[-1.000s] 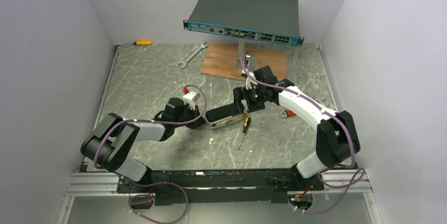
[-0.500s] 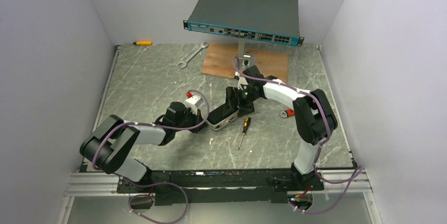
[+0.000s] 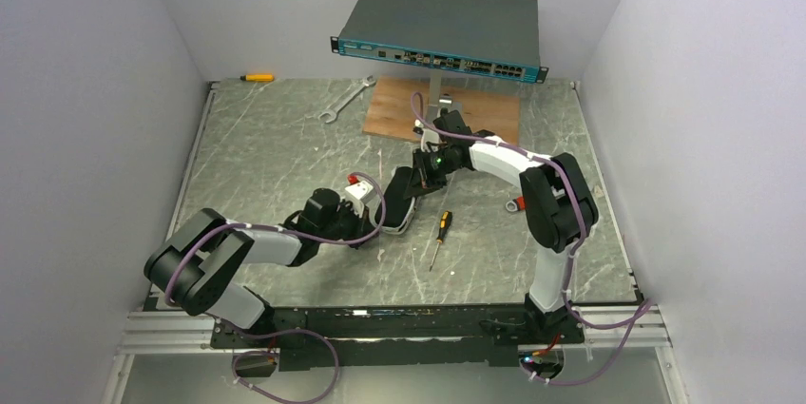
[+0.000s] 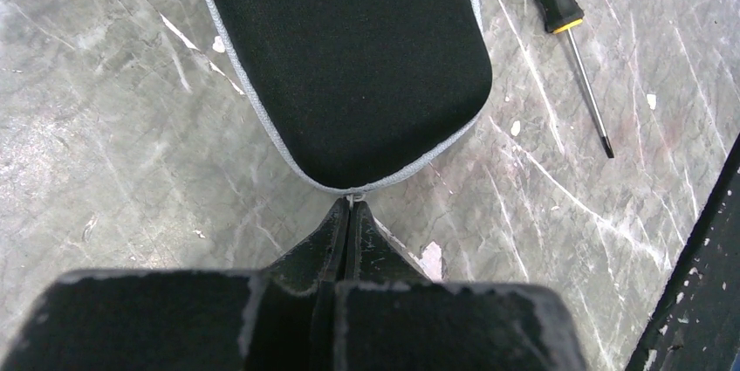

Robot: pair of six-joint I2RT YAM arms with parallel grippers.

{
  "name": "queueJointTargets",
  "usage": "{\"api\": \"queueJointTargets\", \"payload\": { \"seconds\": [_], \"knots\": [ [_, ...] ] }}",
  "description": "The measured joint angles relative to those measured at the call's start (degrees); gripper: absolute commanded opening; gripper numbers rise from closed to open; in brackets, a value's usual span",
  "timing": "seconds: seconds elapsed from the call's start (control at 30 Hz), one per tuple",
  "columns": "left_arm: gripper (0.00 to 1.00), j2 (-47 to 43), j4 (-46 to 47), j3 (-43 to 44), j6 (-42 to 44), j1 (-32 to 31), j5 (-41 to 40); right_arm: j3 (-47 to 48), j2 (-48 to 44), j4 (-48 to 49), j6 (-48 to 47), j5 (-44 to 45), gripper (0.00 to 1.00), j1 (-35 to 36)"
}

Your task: Open the umbrella

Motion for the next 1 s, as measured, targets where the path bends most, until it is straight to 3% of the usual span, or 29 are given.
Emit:
{"api": "queueJointTargets", "payload": {
  "seconds": [0.53, 1.0],
  "knots": [
    [0.00, -2.2, -9.6, 4.3, 4.1, -0.1, -2.6, 3.7, 3.2, -6.0, -16.3, -5.0, 0.00, -1.9],
    [0.00, 11.9, -5.7, 17.6, 16.2, 2.8, -1.1, 7.1, 6.0, -12.7, -31.3, -11.2, 0.00, -2.7]
  ]
}}
